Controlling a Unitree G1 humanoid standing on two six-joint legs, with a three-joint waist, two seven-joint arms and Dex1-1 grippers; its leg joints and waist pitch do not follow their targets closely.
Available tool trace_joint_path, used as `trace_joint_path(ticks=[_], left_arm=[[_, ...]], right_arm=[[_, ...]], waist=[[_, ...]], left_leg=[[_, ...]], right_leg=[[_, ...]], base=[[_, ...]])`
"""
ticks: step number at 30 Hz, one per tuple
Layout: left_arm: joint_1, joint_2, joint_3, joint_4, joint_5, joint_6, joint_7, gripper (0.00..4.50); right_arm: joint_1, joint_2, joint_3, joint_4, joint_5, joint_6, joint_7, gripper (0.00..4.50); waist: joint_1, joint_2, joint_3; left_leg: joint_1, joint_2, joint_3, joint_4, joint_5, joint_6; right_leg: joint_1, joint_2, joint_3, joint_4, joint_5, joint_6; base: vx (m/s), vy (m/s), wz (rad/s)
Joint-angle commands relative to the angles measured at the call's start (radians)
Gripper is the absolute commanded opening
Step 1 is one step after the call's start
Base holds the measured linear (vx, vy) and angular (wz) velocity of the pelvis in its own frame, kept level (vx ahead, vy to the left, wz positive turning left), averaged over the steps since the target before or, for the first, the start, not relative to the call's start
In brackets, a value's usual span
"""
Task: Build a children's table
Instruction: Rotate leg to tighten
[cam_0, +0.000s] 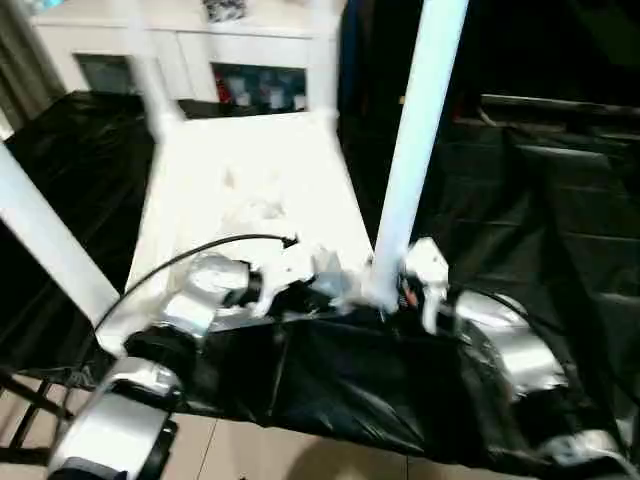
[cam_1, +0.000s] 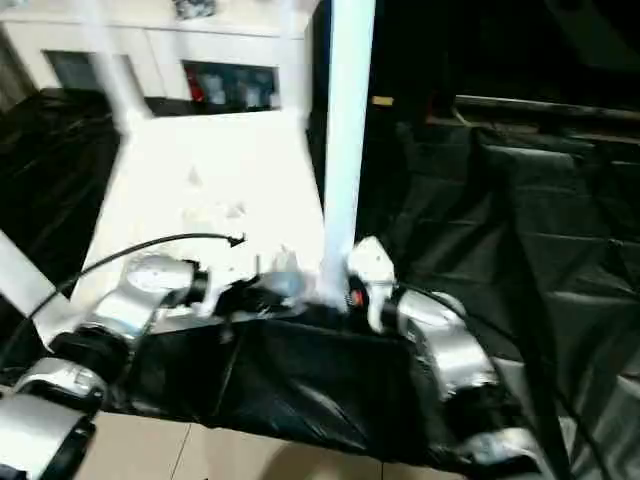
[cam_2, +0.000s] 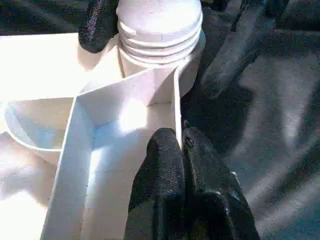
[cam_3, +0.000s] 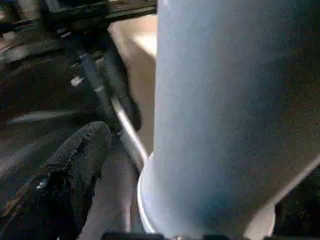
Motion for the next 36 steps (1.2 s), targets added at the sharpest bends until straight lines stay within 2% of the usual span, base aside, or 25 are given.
trace_joint_path(ticks=[1, 4, 6, 7, 8, 12, 15, 22, 23, 26, 28, 30, 31, 32, 33, 34, 35, 36], left_arm=[[0.011, -0.006, -0.05, 0.02, 0.005, -0.013, -0.073, 0.0], [0.003, 0.011, -0.066, 0.029, 0.011, -0.028, -0.117, 0.0], [-0.004, 0.02, -0.076, 0.041, 0.015, -0.042, -0.144, 0.0], [-0.006, 0.021, -0.077, 0.043, 0.015, -0.043, -0.15, 0.0], [-0.011, 0.025, -0.079, 0.052, 0.017, -0.058, -0.166, 0.0], [-0.018, 0.029, -0.079, 0.062, 0.019, -0.064, -0.181, 0.0], [-0.02, 0.032, -0.079, 0.068, 0.021, -0.066, -0.19, 0.0], [-0.02, 0.046, -0.091, 0.087, 0.026, -0.073, -0.21, 0.0], [-0.02, 0.046, -0.091, 0.087, 0.026, -0.073, -0.21, 0.0], [-0.027, 0.036, -0.091, 0.107, 0.052, -0.054, -0.129, 0.0], [-0.035, 0.02, -0.088, 0.118, 0.07, -0.038, -0.051, 0.0], [-0.044, -0.005, -0.079, 0.126, 0.084, -0.001, 0.045, 0.0], [-0.047, -0.027, -0.069, 0.127, 0.081, 0.027, 0.094, 0.0], [-0.048, -0.058, -0.061, 0.121, 0.08, 0.057, 0.151, 0.0], [-0.045, -0.083, -0.058, 0.111, 0.081, 0.077, 0.194, 0.0], [-0.041, -0.105, -0.056, 0.1, 0.083, 0.094, 0.231, 0.0], [-0.038, -0.117, -0.054, 0.094, 0.081, 0.105, 0.248, 0.0], [-0.033, -0.132, -0.051, 0.084, 0.078, 0.117, 0.265, 0.0]], right_arm=[[-0.001, -0.005, 0.053, -0.001, -0.003, 0.01, 0.076, 4.45], [-0.027, -0.017, 0.049, 0.016, -0.009, 0.007, 0.111, 4.1], [-0.048, -0.026, 0.048, 0.029, -0.006, 0.013, 0.132, 4.07], [-0.052, -0.027, 0.048, 0.03, -0.004, 0.017, 0.136, 4.07], [-0.065, -0.034, 0.051, 0.037, 0.002, 0.024, 0.152, 3.76], [-0.074, -0.043, 0.057, 0.046, 0.005, 0.034, 0.179, 3.58], [-0.074, -0.045, 0.057, 0.049, 0.005, 0.035, 0.198, 3.33], [-0.07, -0.035, 0.053, 0.054, 0.018, 0.047, 0.219, 2.79], [-0.07, -0.035, 0.053, 0.054, 0.018, 0.047, 0.219, 2.74], [-0.041, -0.009, 0.031, 0.033, 0.041, 0.07, 0.185, 2.68], [-0.028, 0.009, 0.015, 0.029, 0.039, 0.083, 0.126, 2.67], [-0.014, 0.043, -0.008, 0.034, 0.03, 0.077, 0.034, 2.67], [-0.011, 0.071, -0.021, 0.05, 0.009, 0.072, -0.055, 2.67], [-0.009, 0.111, -0.04, 0.075, -0.016, 0.068, -0.176, 2.66], [-0.009, 0.144, -0.057, 0.096, -0.029, 0.076, -0.266, 2.66], [-0.01, 0.173, -0.071, 0.113, -0.036, 0.086, -0.34, 2.66], [-0.012, 0.188, -0.076, 0.124, -0.043, 0.087, -0.382, 2.66], [-0.016, 0.207, -0.084, 0.139, -0.048, 0.087, -0.43, 2.66]], waist=[[0.004, -0.009, -0.045], [0.003, -0.008, -0.044], [0.004, -0.008, -0.045], [0.005, -0.007, -0.045], [0.008, -0.007, -0.047], [0.015, -0.008, -0.05], [0.022, -0.008, -0.051], [0.023, -0.008, -0.052], [0.023, -0.005, -0.052], [0.023, -0.006, -0.051], [0.023, -0.007, -0.049], [0.023, -0.006, -0.04], [0.019, -0.007, -0.035], [0.016, -0.008, -0.033], [0.01, -0.008, -0.028], [0.006, -0.007, -0.025], [-0.002, -0.007, -0.019], [-0.012, -0.005, -0.018]], left_leg=[[-0.003, 0.066, -0.015, -0.064, -0.083, 0.123], [-0.002, 0.066, -0.016, -0.066, -0.097, 0.106], [0.001, 0.065, -0.015, -0.066, -0.097, 0.096], [0.001, 0.065, -0.015, -0.065, -0.094, 0.097], [0.0, 0.066, -0.014, -0.063, -0.069, 0.102], [0.001, 0.064, -0.014, -0.06, -0.046, 0.116], [0.002, 0.066, -0.013, -0.059, -0.044, 0.119], [-0.001, 0.065, -0.015, -0.059, -0.039, 0.115], [0.0, 0.066, -0.015, -0.06, -0.041, 0.114], [0.0, 0.066, -0.015, -0.06, -0.046, 0.11], [0.002, 0.067, -0.014, -0.062, -0.064, 0.1], [0.009, 0.067, -0.014, -0.07, -0.135, 0.065], [0.015, 0.067, -0.014, -0.074, -0.17, 0.041], [0.018, 0.065, -0.014, -0.075, -0.19, 0.027], [0.017, 0.061, -0.02, -0.081, -0.229, 0.004], [0.016, 0.06, -0.022, -0.085, -0.245, -0.007], [0.02, 0.058, -0.029, -0.09, -0.294, -0.024], [0.022, 0.056, -0.034, -0.091, -0.334, -0.028]], right_leg=[[0.051, -0.092, 0.048, -0.061, 0.024, -0.287], [0.05, -0.092, 0.049, -0.062, -0.004, -0.286], [0.049, -0.091, 0.049, -0.063, -0.008, -0.286], [0.05, -0.092, 0.05, -0.062, 0.001, -0.289], [0.051, -0.091, 0.05, -0.057, 0.047, -0.292], [0.052, -0.092, 0.048, -0.051, 0.096, -0.298], [0.051, -0.093, 0.048, -0.05, 0.099, -0.299], [0.055, -0.093, 0.046, -0.049, 0.103, -0.298], [0.054, -0.093, 0.046, -0.05, 0.098, -0.298], [0.053, -0.093, 0.046, -0.051, 0.092, -0.3], [0.052, -0.093, 0.046, -0.055, 0.055, -0.294], [0.046, -0.095, 0.048, -0.072, -0.08, -0.278], [0.039, -0.096, 0.052, -0.081, -0.162, -0.262], [0.038, -0.098, 0.054, -0.086, -0.208, -0.254], [0.039, -0.099, 0.054, -0.095, -0.32, -0.225], [0.038, -0.098, 0.054, -0.099, -0.373, -0.206], [0.031, -0.098, 0.05, -0.109, -0.487, -0.167], [0.028, -0.099, 0.049, -0.119, -0.565, -0.133]], base=[[0.0, 0.0, 0.0], [0.0, 0.0, 0.0], [0.0, 0.0, 0.0], [0.0, 0.0, 0.0], [0.0, 0.0, 0.0], [0.0, 0.0, 0.0], [0.0, 0.0, 0.0], [0.0, 0.0, 0.0], [0.0, 0.0, 0.0], [0.0, 0.0, 0.0], [0.0, 0.0, 0.0], [0.0, 0.0, 0.0], [0.0, 0.0, 0.0], [0.0, 0.0, 0.0], [-0.052, -0.001, 0.0], [-0.09, 0.004, -0.04], [-0.073, 0.007, -0.07], [-0.064, 0.015, -0.08]])
